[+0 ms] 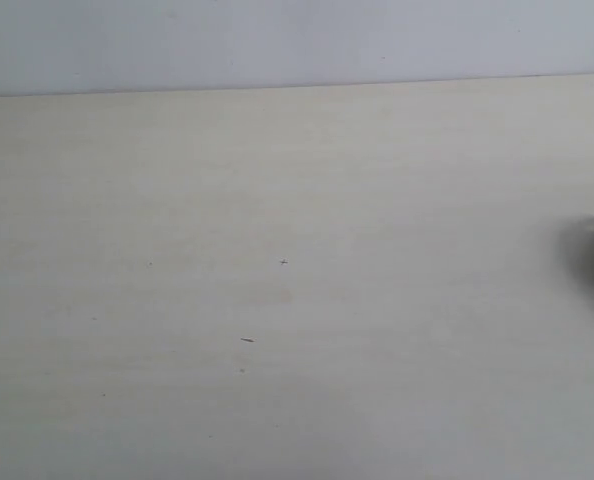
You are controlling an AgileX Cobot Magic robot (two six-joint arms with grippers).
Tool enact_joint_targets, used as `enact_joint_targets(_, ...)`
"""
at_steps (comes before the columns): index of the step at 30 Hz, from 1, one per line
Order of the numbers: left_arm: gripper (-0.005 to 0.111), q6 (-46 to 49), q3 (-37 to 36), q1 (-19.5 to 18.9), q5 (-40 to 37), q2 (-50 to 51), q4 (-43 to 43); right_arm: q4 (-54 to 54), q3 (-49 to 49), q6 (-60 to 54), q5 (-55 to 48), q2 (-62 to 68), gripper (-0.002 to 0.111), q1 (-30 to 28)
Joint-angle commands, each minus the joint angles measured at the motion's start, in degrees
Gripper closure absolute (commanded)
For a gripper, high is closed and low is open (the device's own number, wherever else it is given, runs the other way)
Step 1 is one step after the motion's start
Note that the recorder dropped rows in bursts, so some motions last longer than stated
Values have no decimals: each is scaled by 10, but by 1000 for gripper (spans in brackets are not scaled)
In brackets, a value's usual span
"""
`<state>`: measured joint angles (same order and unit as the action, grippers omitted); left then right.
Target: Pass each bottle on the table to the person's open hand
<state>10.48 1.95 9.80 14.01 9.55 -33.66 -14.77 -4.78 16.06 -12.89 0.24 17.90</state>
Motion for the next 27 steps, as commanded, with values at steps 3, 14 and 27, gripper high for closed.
enact_joint_targets(3, 107, 22, -20, -25, -40, -95, 22, 2, 4, 0, 2, -2, 108, 1)
enact_joint_targets(14, 107, 20, -20, -25, -55, -95, 39, 2, 4, 0, -7, -2, 108, 1)
enact_joint_targets(27, 107, -260, -20, -34, -107, -95, 374, 2, 4, 0, -7, -2, 108, 1)
